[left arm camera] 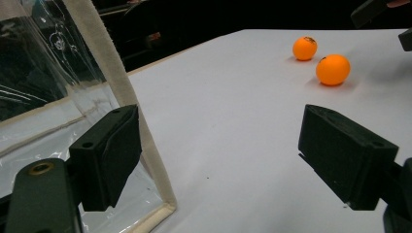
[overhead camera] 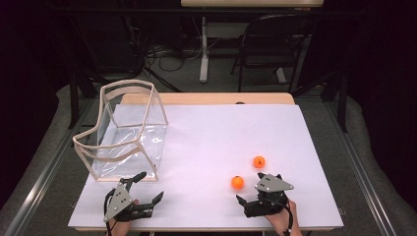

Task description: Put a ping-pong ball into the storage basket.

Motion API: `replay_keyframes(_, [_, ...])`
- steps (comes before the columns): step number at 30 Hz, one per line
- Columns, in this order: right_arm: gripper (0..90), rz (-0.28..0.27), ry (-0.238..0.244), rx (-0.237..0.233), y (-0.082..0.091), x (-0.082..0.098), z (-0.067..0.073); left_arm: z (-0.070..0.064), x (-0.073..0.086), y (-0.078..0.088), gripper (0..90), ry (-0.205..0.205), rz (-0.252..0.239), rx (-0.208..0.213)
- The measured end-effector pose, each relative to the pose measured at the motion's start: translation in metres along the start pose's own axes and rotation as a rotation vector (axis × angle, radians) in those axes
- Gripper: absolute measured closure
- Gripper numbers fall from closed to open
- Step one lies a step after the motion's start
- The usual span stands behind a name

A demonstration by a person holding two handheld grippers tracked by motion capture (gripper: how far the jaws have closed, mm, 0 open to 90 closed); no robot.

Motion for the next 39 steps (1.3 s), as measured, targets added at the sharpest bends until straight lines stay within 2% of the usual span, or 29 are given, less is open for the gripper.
replay_keyframes(30, [0.0,0.114,-0.038,-0.038,-0.038,-0.016,-0.001,0.000,0.000,0.001,16.0,-0.003,0.003,0.003])
replay_keyframes(34, [1.8,0.133,-0.040,-0.051,-0.042,-0.015,0.000,0.000,0.000,0.001,16.0,-0.004,0.002,0.005])
replay_keyframes(39, [12.3,0.143,-0.045,-0.051,-0.044,-0.013,0.000,0.000,0.000,0.001,16.0,-0.005,0.003,0.006])
Point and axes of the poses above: each handheld gripper's, and its own axes: y roughly backward along the jaws, x roughly out of its underside, z roughly to its left, the point moved 2 cm from there along -y, roughly forward along the jaws, and after that the axes turned 10 degrees about y, right-handed, at the moved point
